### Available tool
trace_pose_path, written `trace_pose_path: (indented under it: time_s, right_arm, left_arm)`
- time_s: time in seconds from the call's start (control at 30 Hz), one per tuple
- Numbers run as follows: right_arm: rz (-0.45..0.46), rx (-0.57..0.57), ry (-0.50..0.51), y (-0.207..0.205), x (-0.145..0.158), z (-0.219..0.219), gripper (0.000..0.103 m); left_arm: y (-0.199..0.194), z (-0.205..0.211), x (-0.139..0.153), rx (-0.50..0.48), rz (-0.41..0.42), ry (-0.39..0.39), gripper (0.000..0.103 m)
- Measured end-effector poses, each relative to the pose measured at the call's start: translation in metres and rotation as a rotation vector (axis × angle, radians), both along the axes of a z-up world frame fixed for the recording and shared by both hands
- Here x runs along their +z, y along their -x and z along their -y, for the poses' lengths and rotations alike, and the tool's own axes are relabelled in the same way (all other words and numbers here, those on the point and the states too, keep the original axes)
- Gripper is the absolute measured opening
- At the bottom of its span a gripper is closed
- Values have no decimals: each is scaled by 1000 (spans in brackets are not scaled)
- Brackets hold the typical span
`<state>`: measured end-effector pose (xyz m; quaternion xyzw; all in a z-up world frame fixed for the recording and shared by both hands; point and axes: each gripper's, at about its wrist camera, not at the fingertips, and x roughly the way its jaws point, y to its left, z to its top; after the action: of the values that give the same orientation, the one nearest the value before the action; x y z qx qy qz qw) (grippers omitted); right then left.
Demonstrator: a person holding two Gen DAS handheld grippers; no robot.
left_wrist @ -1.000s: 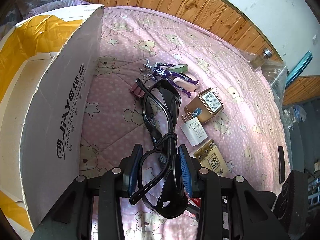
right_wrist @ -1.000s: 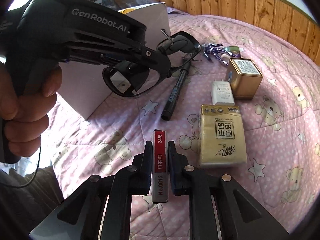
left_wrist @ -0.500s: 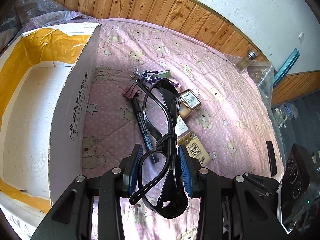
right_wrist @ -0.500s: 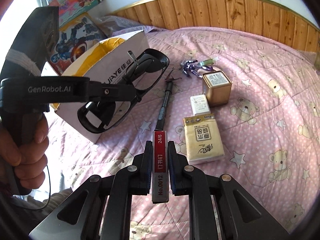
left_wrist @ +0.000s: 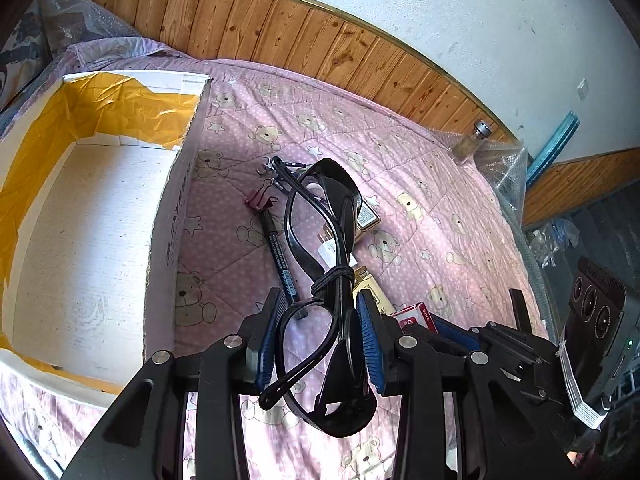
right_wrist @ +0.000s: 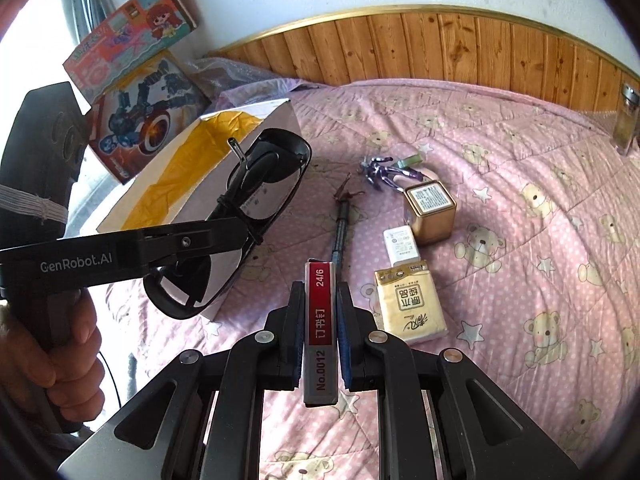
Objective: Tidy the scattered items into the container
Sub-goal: 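Carry eyeglasses and staples box into the white box and open both tools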
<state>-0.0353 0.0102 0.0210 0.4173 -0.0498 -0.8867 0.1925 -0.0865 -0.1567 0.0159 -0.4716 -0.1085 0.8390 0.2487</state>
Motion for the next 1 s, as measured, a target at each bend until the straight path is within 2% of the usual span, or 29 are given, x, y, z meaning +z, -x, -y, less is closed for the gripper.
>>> trace_pose_path:
  time_s: [0.53,1.0]
  right_arm:
    - [-114,108,-28,25,60,73,16]
    - [-100,181,-3,80,74,137,16]
  left_arm:
    - [5,55,31,105,-58,-88,38]
    - [40,130,41,277,-50,-109,38]
